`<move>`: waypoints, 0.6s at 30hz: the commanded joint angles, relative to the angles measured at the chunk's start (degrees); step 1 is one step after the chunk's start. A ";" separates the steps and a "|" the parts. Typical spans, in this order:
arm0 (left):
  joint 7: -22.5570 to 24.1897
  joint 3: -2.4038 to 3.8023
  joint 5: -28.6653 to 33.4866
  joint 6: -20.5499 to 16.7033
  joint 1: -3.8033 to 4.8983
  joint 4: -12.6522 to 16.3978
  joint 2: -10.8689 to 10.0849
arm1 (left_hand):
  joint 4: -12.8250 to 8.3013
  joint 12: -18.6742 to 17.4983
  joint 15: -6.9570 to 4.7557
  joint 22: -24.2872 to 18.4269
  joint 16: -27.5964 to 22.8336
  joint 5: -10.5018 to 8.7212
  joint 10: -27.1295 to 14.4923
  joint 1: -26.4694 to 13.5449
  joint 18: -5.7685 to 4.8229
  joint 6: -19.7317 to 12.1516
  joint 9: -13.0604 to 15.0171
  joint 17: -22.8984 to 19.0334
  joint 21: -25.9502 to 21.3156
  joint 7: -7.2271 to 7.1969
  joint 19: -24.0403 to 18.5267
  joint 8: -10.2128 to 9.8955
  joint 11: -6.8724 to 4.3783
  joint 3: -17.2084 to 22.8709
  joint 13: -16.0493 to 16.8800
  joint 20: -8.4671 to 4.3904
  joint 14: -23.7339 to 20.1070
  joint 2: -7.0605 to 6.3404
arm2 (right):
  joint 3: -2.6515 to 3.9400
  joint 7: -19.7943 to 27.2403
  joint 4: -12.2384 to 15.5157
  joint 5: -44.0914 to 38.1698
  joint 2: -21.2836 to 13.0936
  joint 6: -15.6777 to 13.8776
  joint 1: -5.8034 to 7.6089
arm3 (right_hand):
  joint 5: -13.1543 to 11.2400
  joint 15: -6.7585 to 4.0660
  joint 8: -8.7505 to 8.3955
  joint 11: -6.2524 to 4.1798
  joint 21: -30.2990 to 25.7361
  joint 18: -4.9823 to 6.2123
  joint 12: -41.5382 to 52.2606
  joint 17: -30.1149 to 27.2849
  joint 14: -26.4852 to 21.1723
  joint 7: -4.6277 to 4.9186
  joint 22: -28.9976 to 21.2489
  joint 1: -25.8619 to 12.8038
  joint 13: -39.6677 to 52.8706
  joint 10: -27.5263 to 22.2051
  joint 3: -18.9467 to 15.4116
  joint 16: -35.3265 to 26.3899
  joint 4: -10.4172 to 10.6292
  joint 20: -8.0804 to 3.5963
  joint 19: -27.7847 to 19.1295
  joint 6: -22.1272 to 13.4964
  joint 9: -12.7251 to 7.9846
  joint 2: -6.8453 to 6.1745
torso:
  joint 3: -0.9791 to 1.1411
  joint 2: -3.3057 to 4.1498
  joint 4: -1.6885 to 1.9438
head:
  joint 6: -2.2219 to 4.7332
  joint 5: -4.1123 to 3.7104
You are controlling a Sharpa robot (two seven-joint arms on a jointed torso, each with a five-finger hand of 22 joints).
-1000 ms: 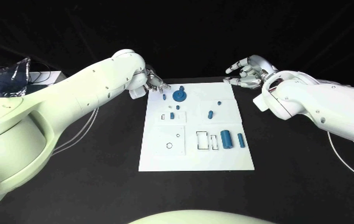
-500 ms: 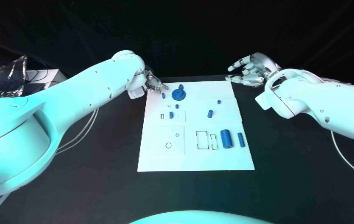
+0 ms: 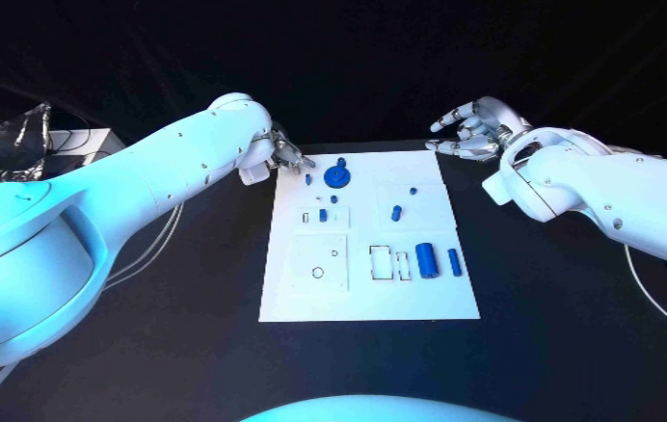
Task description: Assemble the parts on the task board
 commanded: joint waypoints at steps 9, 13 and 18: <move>0.55 -0.38 0.31 2.84 0.08 -0.61 0.85 | 0.03 0.31 -0.12 -0.07 0.19 0.08 0.36 0.47 0.46 -0.25 0.08 13.08 0.18 0.10 0.39 0.19 0.04 -0.48 0.12 -0.10 5.34 -0.24 | 0.06 0.46 0.26 -0.77 0.01 -0.13 0.04 | 0.23 0.45 0.14 0.20 -0.33 0.24 -0.27 10.71 4.82 0.13 8.76 0.03 7.77 -0.23 0.10 -0.17 0.15 0.34 2.76 -0.43 0.07 -0.53 | 0.01 0.10 -0.13 | -0.07 0.11; 0.64 -0.64 0.44 3.01 0.07 -0.93 1.15 | 0.05 0.35 -0.11 -0.10 0.18 0.06 0.36 0.43 0.46 -0.32 0.07 13.06 0.16 0.12 0.37 0.17 0.05 -0.53 0.17 -0.10 5.33 -0.28 | 0.07 0.47 0.30 -0.79 0.02 -0.15 0.06 | 0.23 0.45 0.14 0.20 -0.33 0.24 -0.27 10.71 4.82 0.13 8.76 0.03 7.77 -0.23 0.10 -0.17 0.15 0.34 2.76 -0.43 0.07 -0.53 | 0.01 0.08 -0.13 | -0.23 0.03; 0.77 -0.85 0.51 3.21 0.05 -1.04 1.30 | 0.08 0.29 -0.10 -0.18 0.15 0.04 0.28 0.38 0.48 -0.40 0.06 13.02 0.12 0.14 0.32 0.15 0.07 -0.57 0.07 -0.10 5.32 -0.31 | 0.09 0.45 0.30 -0.80 0.02 -0.15 0.09 | 0.23 0.45 0.14 0.20 -0.33 0.24 -0.27 10.71 4.82 0.13 8.76 0.03 7.77 -0.23 0.10 -0.17 0.15 0.34 2.76 -0.43 0.07 -0.53 | 0.02 0.06 -0.05 | -0.25 -0.08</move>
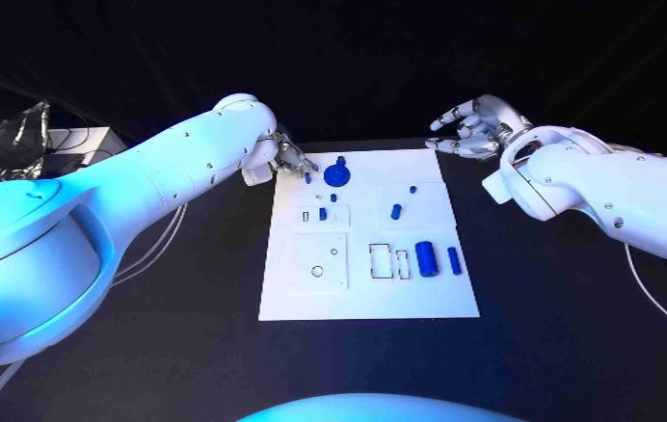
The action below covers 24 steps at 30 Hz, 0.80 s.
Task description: Assemble the parts on the task board
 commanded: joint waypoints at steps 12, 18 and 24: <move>0.76 -0.23 0.50 2.52 0.05 -0.16 0.21 | -0.48 0.51 -0.02 -0.05 0.14 0.27 -0.20 2.68 0.48 -0.96 -0.24 13.00 0.07 0.17 0.26 0.22 0.10 1.07 -0.06 -0.08 5.30 0.48 | 0.06 0.45 -0.05 -0.68 0.16 -0.03 0.07 | 0.23 0.45 0.14 0.20 -0.33 0.24 -0.27 10.71 4.82 0.13 8.78 0.03 7.78 -0.23 0.10 -0.17 0.15 0.34 2.75 -0.44 0.07 -0.53 | 0.03 -0.02 0.12 | -0.24 -0.09; 0.94 -0.40 0.79 2.93 0.03 -0.34 0.43 | -0.55 0.49 -0.02 -0.11 0.10 0.29 -0.40 3.53 0.50 -1.05 -0.37 12.94 0.02 0.16 0.20 0.25 0.09 1.80 -0.22 -0.06 5.27 0.45 | 0.06 0.47 -0.07 -0.68 0.24 -0.01 0.07 | 0.23 0.45 0.14 0.20 -0.33 0.24 -0.27 10.71 4.82 0.13 8.78 0.03 7.78 -0.23 0.10 -0.17 0.15 0.34 2.75 -0.44 0.07 -0.53 | 0.00 0.04 0.08 | -0.21 -0.05; 1.13 -0.55 1.08 2.82 0.01 -0.59 0.55 | -0.56 0.50 -0.02 -0.18 0.09 0.32 -0.51 4.03 0.52 -1.12 -0.48 12.91 -0.02 0.17 0.15 0.23 0.10 2.36 -0.26 -0.06 5.26 0.55 | 0.06 0.47 -0.06 -0.68 0.27 -0.02 0.07 | 0.23 0.45 0.14 0.20 -0.33 0.24 -0.27 10.71 4.82 0.13 8.78 0.03 7.78 -0.23 0.10 -0.17 0.15 0.34 2.75 -0.44 0.07 -0.53 | 0.02 0.03 0.06 | -0.32 -0.08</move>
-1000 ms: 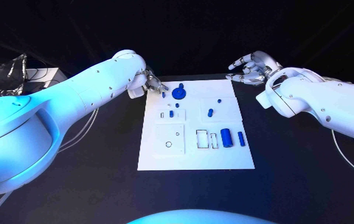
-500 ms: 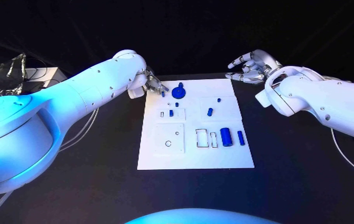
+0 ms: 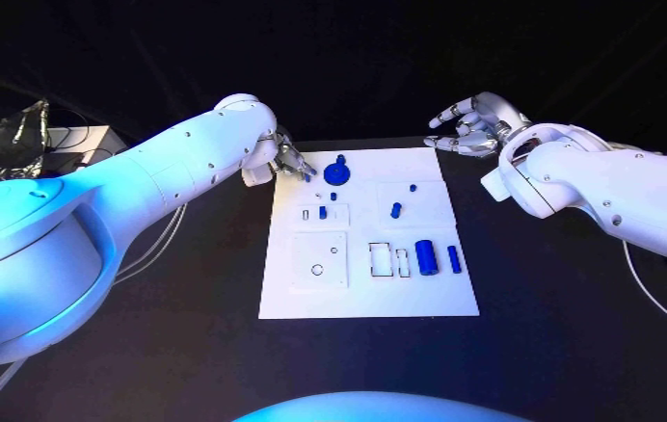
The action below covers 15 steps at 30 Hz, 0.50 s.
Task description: Assemble the parts on the task board
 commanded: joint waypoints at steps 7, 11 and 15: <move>1.49 -0.08 1.94 0.10 0.04 -0.21 0.16 | -0.39 0.08 -0.09 -0.17 0.06 0.38 -1.09 2.92 0.56 -0.74 -0.62 12.86 -0.14 -0.08 0.03 0.21 0.01 4.44 -0.68 -0.08 5.24 0.87 | 0.04 0.44 -0.05 -0.60 0.10 0.04 0.02 | 0.23 0.45 0.14 0.20 -0.33 0.24 -0.27 10.71 4.82 0.14 8.79 0.03 7.79 -0.23 0.10 -0.17 0.15 0.34 2.75 -0.45 0.07 -0.53 | 0.05 0.00 0.01 | -0.23 -0.02; 2.06 -0.09 2.86 -0.17 0.04 -0.20 0.11 | -1.68 -0.26 -0.15 -0.29 0.04 0.37 -1.44 4.58 0.60 -0.97 -0.84 12.83 -0.26 -0.14 -0.09 0.51 -0.07 9.40 -1.35 -0.11 5.23 0.85 | 0.04 0.41 -0.17 -0.60 0.14 0.10 0.02 | 0.23 0.45 0.14 0.20 -0.33 0.24 -0.27 10.71 4.82 0.14 8.79 0.03 7.79 -0.23 0.10 -0.17 0.15 0.34 2.75 -0.45 0.07 -0.53 | 0.04 -0.01 0.02 | -0.26 -0.04; 2.52 -0.09 4.04 -0.26 0.04 -0.18 0.03 | -4.81 -0.55 -0.25 -0.21 0.14 0.34 -1.38 5.03 0.59 -1.46 -0.48 12.99 -0.27 -0.20 -0.09 1.49 -0.15 16.27 -2.07 -0.16 5.29 0.43 | 0.04 0.38 -0.30 -0.60 0.22 0.21 0.02 | 0.23 0.45 0.14 0.20 -0.33 0.24 -0.27 10.71 4.82 0.14 8.79 0.03 7.79 -0.23 0.10 -0.17 0.15 0.34 2.75 -0.45 0.07 -0.53 | 0.07 -0.01 0.01 | -0.27 -0.01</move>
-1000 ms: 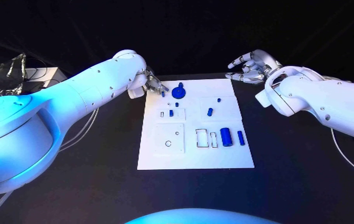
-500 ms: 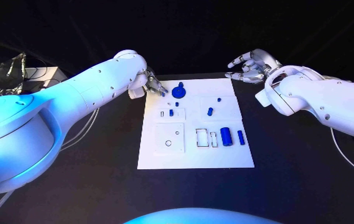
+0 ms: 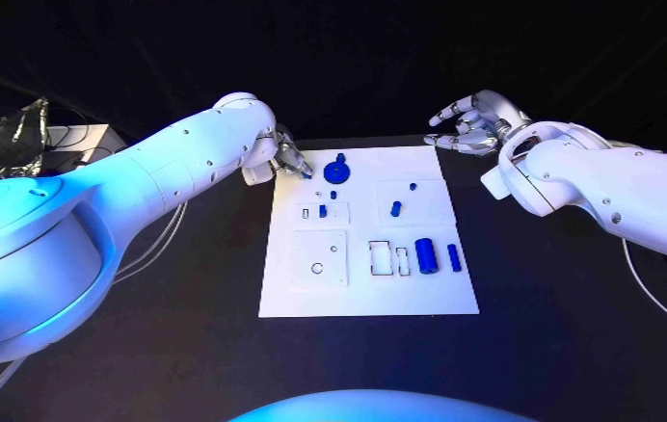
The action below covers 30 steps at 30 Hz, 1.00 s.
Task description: Assemble the parts on the task board
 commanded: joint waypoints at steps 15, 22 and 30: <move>2.22 0.00 5.59 -2.22 0.05 2.52 -1.85 | -10.27 -0.56 -0.49 0.64 0.34 6.20 2.19 -5.82 0.49 0.70 2.20 13.38 -0.05 -0.52 0.22 4.52 -0.37 15.42 -1.04 -0.30 5.43 -1.24 | 0.03 0.27 -0.59 -0.58 0.03 0.65 0.02 | 0.23 0.45 0.14 0.20 -0.33 0.24 -0.27 10.71 4.82 -0.01 8.74 0.03 7.75 -0.23 0.10 -0.17 0.15 0.34 2.75 -0.30 0.07 -0.53 | 0.04 -0.18 0.19 | 0.05 0.29; 0.82 -0.03 6.66 -3.28 0.07 8.99 -6.07 | -11.59 -0.84 -0.83 1.38 0.55 9.21 2.99 -8.47 0.34 1.79 2.53 13.75 0.34 -1.05 0.65 5.55 -0.83 16.36 -1.56 -0.59 5.55 -1.27 | 0.03 0.22 -0.62 -0.58 -0.26 0.76 0.01 | 0.20 0.43 0.41 0.18 -0.32 0.23 -0.26 10.70 4.82 -0.03 8.77 0.07 7.75 -0.18 0.13 -0.18 0.25 0.32 2.78 -0.41 0.10 -0.64 | 0.27 -0.51 0.63 | 0.02 0.31; -0.19 -0.42 5.47 -6.93 -0.41 17.95 -10.99 | -12.56 -0.62 -1.12 2.03 0.59 10.94 3.98 -9.73 0.20 2.45 2.59 13.82 0.70 -1.41 1.05 6.07 -1.19 16.82 -1.30 -0.86 5.58 -1.41 | 0.02 0.22 -0.70 -0.58 -0.55 0.75 0.01 | 0.22 0.42 0.42 0.17 -0.36 0.24 -0.25 10.72 4.82 -0.03 8.74 0.10 7.76 -0.17 0.15 -0.17 0.24 0.32 2.77 -0.42 0.10 -0.65 | 0.28 -0.78 1.18 | -0.18 0.00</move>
